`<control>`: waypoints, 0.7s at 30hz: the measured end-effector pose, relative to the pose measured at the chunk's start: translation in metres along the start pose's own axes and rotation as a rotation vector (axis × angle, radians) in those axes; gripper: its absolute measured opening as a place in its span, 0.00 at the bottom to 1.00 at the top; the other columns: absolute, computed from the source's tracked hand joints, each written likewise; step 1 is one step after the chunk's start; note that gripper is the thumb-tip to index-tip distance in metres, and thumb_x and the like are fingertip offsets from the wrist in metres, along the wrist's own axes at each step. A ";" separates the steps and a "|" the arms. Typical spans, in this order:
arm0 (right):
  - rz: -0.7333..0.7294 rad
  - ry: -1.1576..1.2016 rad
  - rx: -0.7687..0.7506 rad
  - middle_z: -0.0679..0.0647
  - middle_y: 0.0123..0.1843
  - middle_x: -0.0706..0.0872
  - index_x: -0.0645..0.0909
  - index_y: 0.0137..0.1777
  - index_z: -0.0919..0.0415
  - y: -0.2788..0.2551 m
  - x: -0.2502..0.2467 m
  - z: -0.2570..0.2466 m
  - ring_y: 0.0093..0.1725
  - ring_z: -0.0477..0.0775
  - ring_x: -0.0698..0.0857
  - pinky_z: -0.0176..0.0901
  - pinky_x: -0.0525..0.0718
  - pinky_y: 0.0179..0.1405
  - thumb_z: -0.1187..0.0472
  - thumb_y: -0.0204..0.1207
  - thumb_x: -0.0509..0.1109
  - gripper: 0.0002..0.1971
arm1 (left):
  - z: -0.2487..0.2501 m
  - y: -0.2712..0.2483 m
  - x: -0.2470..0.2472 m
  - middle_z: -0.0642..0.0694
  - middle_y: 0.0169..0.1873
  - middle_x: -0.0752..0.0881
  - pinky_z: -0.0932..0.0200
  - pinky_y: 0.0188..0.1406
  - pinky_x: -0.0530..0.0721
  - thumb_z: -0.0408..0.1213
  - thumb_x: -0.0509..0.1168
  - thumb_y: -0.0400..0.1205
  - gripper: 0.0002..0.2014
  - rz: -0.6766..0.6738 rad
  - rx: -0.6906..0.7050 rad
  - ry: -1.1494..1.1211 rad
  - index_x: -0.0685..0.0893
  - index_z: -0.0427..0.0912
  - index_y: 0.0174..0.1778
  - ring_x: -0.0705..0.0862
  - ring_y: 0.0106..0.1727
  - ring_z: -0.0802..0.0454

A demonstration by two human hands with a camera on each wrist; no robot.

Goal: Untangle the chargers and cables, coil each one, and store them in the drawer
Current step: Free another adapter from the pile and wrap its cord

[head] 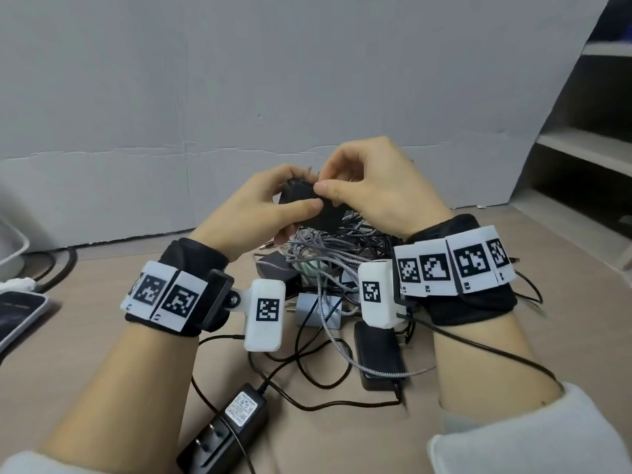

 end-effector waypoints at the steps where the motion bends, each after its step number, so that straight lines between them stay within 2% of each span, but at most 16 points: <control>1: 0.001 0.013 0.005 0.49 0.32 0.89 0.87 0.43 0.54 0.000 0.000 0.000 0.34 0.41 0.86 0.32 0.82 0.39 0.59 0.77 0.77 0.02 | -0.002 0.001 -0.002 0.45 0.43 0.83 0.52 0.31 0.79 0.35 0.71 0.84 0.14 0.027 0.002 0.008 0.82 0.47 0.65 0.78 0.31 0.47; 5: -0.077 -0.056 0.089 0.50 0.33 0.91 0.87 0.49 0.56 -0.001 -0.001 0.014 0.32 0.40 0.85 0.37 0.80 0.39 0.60 0.80 0.74 0.02 | -0.014 0.005 -0.018 0.44 0.47 0.83 0.51 0.35 0.80 0.36 0.67 0.87 0.19 0.114 -0.035 0.054 0.74 0.44 0.73 0.79 0.33 0.45; 7: -0.101 -0.088 0.128 0.51 0.33 0.91 0.86 0.47 0.56 -0.002 -0.003 0.023 0.26 0.37 0.81 0.39 0.77 0.35 0.59 0.82 0.71 0.04 | -0.021 0.004 -0.024 0.41 0.46 0.83 0.51 0.37 0.80 0.37 0.67 0.87 0.16 0.117 -0.070 0.092 0.76 0.43 0.71 0.78 0.33 0.46; 9: -0.038 -0.066 0.133 0.50 0.32 0.90 0.86 0.44 0.56 -0.001 -0.007 0.028 0.25 0.37 0.80 0.39 0.76 0.34 0.59 0.83 0.71 0.06 | -0.025 0.002 -0.024 0.40 0.41 0.83 0.51 0.35 0.80 0.38 0.66 0.87 0.13 0.069 -0.087 0.089 0.79 0.39 0.66 0.77 0.32 0.47; 11: 0.067 -0.066 0.107 0.48 0.30 0.88 0.85 0.42 0.55 0.002 -0.011 0.029 0.27 0.37 0.81 0.36 0.77 0.37 0.59 0.82 0.70 0.07 | -0.025 0.000 -0.019 0.42 0.38 0.83 0.54 0.32 0.78 0.37 0.66 0.88 0.13 0.014 -0.099 -0.004 0.81 0.34 0.64 0.76 0.32 0.47; 14: 0.157 -0.046 0.086 0.46 0.31 0.88 0.86 0.43 0.54 0.003 -0.013 0.030 0.28 0.34 0.80 0.27 0.74 0.34 0.60 0.82 0.70 0.07 | -0.020 -0.002 -0.013 0.43 0.42 0.84 0.59 0.27 0.77 0.36 0.67 0.85 0.18 -0.078 -0.102 -0.217 0.79 0.27 0.66 0.75 0.31 0.50; 16: 0.170 -0.007 0.078 0.47 0.32 0.88 0.85 0.42 0.53 0.004 -0.013 0.033 0.28 0.33 0.80 0.30 0.75 0.35 0.61 0.82 0.70 0.07 | -0.016 -0.004 -0.010 0.41 0.43 0.85 0.59 0.27 0.77 0.37 0.69 0.84 0.21 -0.137 -0.096 -0.290 0.78 0.25 0.67 0.75 0.31 0.50; 18: 0.150 0.015 0.077 0.47 0.32 0.88 0.84 0.40 0.51 0.004 -0.011 0.035 0.27 0.34 0.81 0.34 0.76 0.37 0.61 0.82 0.70 0.09 | -0.015 -0.004 -0.009 0.41 0.43 0.84 0.59 0.26 0.77 0.36 0.67 0.82 0.22 -0.167 -0.092 -0.352 0.77 0.23 0.66 0.75 0.30 0.50; 21: 0.108 0.030 0.082 0.47 0.32 0.88 0.84 0.39 0.51 0.006 -0.005 0.038 0.28 0.34 0.81 0.38 0.78 0.40 0.62 0.82 0.71 0.10 | -0.012 -0.003 -0.007 0.40 0.37 0.81 0.60 0.25 0.77 0.35 0.65 0.83 0.17 -0.191 -0.087 -0.460 0.78 0.28 0.63 0.75 0.29 0.50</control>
Point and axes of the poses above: each hand's wrist, its own y-axis towards the middle knuckle, its own x-axis out of the palm, z = x × y, the point moved 5 cm from there along y, towards the middle knuckle
